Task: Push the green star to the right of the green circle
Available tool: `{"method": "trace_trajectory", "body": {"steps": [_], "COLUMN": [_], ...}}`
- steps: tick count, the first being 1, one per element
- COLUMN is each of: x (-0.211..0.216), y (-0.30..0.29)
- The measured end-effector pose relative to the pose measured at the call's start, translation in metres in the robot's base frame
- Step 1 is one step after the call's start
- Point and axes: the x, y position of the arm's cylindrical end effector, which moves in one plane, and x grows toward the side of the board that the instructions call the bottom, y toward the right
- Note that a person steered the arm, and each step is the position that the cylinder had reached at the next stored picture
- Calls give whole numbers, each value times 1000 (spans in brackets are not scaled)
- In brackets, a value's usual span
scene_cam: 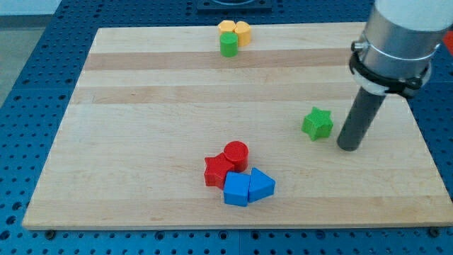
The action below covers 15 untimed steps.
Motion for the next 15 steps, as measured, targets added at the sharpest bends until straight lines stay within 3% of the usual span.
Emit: {"method": "trace_trajectory", "body": {"steps": [3, 6, 9, 13, 15], "x": [-36, -108, -141, -208, -210], "y": [-38, -57, -121, -126, -99]}}
